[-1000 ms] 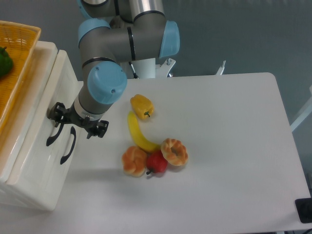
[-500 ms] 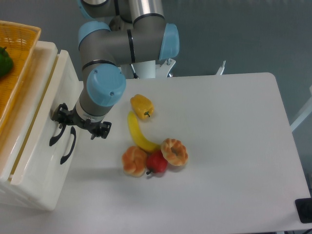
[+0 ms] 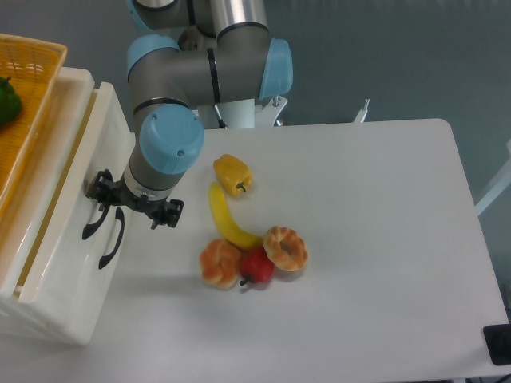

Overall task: Slide open the top white drawer
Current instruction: 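Pull the upper drawer handle outward, sliding the drawer open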

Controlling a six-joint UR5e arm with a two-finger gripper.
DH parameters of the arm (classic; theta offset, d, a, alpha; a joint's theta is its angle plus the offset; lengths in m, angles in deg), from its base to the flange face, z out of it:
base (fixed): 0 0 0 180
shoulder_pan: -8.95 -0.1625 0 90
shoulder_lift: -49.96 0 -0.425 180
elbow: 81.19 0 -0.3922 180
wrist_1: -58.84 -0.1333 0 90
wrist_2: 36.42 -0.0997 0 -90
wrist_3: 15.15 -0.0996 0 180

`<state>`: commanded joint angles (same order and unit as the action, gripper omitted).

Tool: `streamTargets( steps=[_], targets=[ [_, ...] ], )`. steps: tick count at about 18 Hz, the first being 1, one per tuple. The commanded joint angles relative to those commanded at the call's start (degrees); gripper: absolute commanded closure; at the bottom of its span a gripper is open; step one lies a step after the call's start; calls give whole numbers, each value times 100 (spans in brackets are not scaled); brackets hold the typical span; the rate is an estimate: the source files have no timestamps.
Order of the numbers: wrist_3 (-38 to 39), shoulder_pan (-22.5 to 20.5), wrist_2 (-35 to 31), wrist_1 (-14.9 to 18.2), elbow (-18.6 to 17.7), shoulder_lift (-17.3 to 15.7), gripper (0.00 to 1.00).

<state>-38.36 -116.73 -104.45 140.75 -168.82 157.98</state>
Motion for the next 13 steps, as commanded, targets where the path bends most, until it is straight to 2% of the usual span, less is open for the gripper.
streamTargets(
  steps=[13],
  targets=[
    [9, -70, -18, -35, 44, -9, 0]
  ],
)
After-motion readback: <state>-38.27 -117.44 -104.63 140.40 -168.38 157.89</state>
